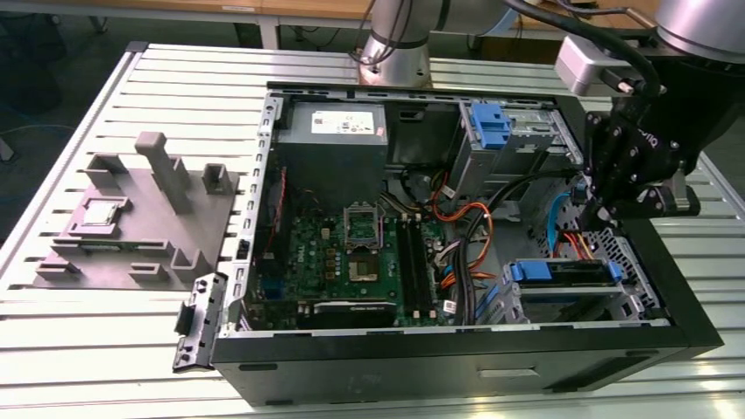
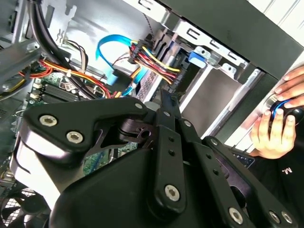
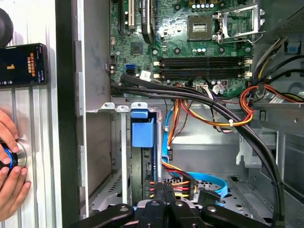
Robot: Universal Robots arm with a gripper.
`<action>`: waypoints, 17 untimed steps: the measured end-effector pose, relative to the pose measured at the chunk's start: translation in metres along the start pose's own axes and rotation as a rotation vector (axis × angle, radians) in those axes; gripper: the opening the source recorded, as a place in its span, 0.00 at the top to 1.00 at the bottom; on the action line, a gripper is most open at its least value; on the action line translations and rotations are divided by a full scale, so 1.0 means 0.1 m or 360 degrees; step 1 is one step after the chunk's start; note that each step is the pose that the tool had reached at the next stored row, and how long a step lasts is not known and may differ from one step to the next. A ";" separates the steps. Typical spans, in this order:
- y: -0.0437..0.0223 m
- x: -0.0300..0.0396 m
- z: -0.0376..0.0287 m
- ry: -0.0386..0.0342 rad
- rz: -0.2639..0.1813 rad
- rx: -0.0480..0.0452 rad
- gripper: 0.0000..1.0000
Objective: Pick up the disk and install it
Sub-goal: 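Insert the second disk wire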
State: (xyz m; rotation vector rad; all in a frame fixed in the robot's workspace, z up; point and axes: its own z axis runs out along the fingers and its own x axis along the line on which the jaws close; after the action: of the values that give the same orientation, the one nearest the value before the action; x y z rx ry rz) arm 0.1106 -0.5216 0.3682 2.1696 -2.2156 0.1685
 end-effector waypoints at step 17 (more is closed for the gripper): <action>0.002 -0.118 -0.013 0.0000 0.0000 0.0000 0.90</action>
State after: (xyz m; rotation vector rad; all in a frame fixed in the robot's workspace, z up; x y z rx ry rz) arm 0.1105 -0.5098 0.3683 2.1694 -2.2155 0.1684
